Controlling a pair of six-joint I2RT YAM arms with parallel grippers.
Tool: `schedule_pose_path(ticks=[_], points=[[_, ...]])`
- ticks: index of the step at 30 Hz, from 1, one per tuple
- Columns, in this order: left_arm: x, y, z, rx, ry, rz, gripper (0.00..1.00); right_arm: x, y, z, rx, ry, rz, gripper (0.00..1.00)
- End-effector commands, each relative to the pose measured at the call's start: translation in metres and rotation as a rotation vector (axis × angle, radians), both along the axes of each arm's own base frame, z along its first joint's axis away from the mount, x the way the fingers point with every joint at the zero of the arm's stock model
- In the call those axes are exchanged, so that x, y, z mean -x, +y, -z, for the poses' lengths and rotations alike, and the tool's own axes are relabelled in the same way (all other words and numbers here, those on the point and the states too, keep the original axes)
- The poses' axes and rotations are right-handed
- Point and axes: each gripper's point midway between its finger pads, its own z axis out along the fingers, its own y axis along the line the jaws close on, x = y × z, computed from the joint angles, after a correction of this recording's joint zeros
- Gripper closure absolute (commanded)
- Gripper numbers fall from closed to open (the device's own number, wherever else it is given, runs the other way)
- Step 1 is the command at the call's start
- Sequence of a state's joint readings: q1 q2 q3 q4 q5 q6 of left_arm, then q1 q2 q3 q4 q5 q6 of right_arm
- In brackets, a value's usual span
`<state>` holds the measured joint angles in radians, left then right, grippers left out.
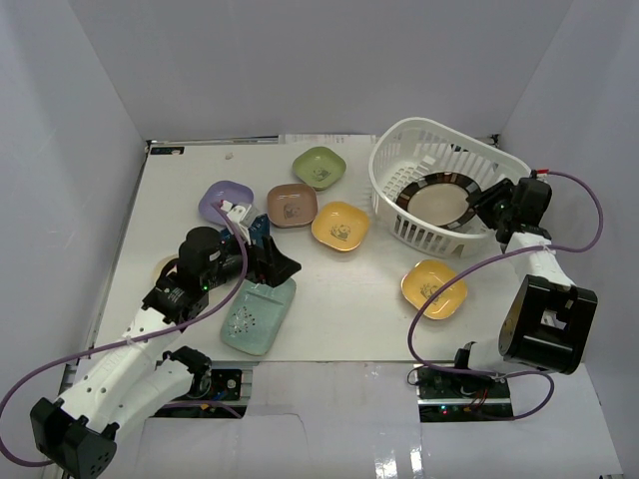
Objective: Place the plates into the plastic bin on the countertop
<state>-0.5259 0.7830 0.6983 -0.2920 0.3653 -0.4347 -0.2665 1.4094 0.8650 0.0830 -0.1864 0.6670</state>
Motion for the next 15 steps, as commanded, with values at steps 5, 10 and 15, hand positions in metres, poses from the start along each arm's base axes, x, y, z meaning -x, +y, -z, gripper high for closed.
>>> schedule_pose_path(ticks=[5,10,15], points=[[-0.001,-0.001,0.003,-0.006,0.007,0.011,0.02,-0.01,-0.016,-0.014,0.14,-0.045,-0.007,0.29],[-0.003,0.0,0.004,-0.009,0.01,0.003,0.02,-0.015,-0.023,-0.03,0.247,-0.027,-0.002,0.12],[-0.006,0.002,0.004,-0.013,0.007,-0.007,0.02,-0.018,-0.015,-0.035,0.457,0.063,-0.019,0.08]])
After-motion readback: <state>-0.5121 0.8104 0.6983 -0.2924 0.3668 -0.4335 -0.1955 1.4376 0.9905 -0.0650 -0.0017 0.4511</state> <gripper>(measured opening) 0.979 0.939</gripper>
